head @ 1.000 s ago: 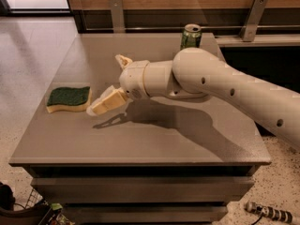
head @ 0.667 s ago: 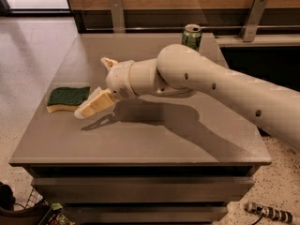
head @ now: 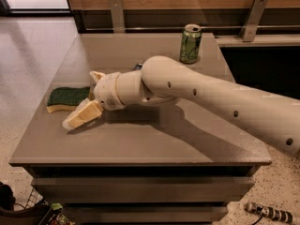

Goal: Pick sponge

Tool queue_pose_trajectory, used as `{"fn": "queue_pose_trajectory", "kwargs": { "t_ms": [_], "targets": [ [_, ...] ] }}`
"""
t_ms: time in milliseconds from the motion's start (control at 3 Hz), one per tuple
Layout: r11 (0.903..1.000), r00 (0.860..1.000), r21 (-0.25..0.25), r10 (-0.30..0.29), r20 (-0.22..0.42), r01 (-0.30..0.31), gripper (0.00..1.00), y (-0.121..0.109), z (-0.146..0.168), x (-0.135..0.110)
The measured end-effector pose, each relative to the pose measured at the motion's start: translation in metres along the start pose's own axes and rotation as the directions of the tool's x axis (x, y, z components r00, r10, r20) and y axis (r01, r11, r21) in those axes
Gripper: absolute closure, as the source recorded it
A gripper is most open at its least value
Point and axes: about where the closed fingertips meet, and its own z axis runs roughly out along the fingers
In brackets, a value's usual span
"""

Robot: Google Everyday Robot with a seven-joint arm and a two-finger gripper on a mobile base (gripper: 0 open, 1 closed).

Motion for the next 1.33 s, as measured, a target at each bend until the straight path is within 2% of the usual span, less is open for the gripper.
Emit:
{"fn": "queue_pose_trajectory", "kwargs": {
  "t_ms": [333,667,1000,1333],
  "targets": [
    [0.9994,1.000,-0.024,0.024,0.015,-0.024,0.26,0.0064,0.0144,0.0069],
    [0.9994,1.000,-0.027,0.021,0.014,-0.021,0.58,0.0080,0.0155,0.0055],
    [0.9994,1.000,-0.030,0.020,0.015,-0.019,0.82,0.0093,0.0167,0.0049],
    [0.9993,1.000,-0.034,0.018,0.015,-0.018,1.00,0.0111,0.0184,0.0040]
  ]
}}
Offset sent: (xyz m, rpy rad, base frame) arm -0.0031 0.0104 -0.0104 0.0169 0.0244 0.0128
